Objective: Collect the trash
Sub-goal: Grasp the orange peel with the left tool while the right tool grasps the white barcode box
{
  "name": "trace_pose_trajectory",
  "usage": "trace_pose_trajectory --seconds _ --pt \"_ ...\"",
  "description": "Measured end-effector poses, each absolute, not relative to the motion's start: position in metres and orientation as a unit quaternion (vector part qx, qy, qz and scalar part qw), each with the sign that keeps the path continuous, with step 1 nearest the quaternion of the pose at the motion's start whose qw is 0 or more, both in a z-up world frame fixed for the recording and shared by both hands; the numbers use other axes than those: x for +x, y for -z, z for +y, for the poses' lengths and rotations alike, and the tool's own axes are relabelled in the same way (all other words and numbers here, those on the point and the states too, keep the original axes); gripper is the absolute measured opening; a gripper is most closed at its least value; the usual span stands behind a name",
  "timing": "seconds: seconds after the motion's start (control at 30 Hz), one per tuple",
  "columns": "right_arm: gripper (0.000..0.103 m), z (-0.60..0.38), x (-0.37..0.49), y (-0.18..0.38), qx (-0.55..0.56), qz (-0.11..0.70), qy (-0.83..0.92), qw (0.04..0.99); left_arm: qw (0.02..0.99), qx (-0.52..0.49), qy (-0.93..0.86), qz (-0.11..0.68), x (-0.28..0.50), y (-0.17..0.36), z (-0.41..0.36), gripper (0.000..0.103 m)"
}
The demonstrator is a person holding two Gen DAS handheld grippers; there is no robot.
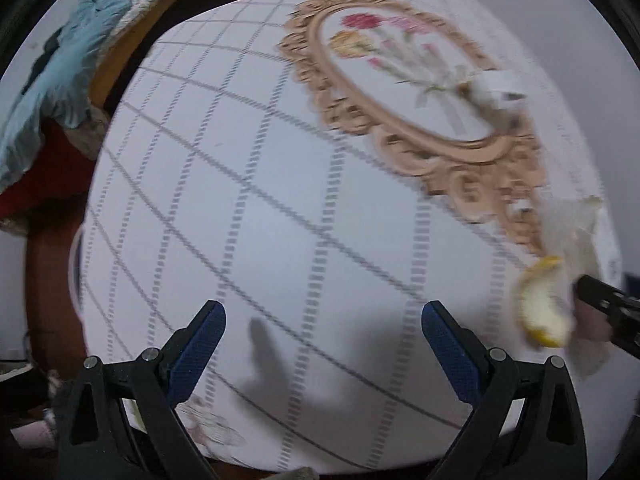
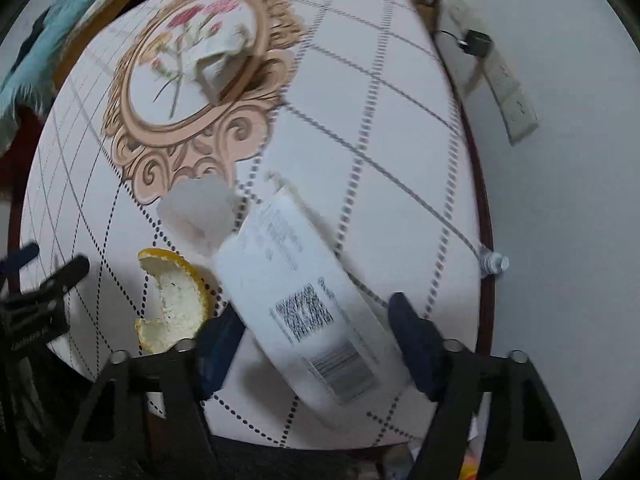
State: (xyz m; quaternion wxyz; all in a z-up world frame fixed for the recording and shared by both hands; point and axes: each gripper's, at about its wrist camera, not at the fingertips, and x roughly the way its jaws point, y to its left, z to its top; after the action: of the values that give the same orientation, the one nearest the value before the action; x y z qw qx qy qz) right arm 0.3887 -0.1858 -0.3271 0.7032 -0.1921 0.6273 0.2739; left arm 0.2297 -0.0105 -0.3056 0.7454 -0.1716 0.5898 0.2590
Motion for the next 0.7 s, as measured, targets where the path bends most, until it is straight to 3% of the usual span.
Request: trace_pose_trajectory --seconds 0.2,0.43,0.5,0.6,0.63,0.7 --pt "0.059 -0.245 0.404 0.321 -0.056 0.648 -0.215 0.729 0.769 -0.202 -0.164 0.584 0.261 0.295 -0.054 0.100" --pt "0.059 -0.263 0.403 0.326 -0.037 0.655 -0.201 0.728 0.758 -0.165 -0.106 0.622 0.301 0.327 -0.098 0.096" --pt "0.058 -0.264 0.403 0.325 -0.033 0.656 -0.200 0.727 0.769 -0.137 -0.124 0.612 0.305 0.324 -0.105 0.078" --pt "0.058 -0.262 0.397 0.325 -0.037 0.654 -0.205 0.727 0.776 -0.120 -0.146 0.602 0.307 0.319 -0.104 0.039" --pt "0.057 -0.262 0.397 0.324 -0.039 0.654 -0.207 0.727 0.778 -0.117 -0.146 0.600 0.306 0.317 -0.102 0.032" --pt "0.057 -0.256 0.394 0.321 -0.040 0.652 -0.214 0.727 0.776 -0.123 -0.153 0.600 0.301 0.316 -0.090 0.032"
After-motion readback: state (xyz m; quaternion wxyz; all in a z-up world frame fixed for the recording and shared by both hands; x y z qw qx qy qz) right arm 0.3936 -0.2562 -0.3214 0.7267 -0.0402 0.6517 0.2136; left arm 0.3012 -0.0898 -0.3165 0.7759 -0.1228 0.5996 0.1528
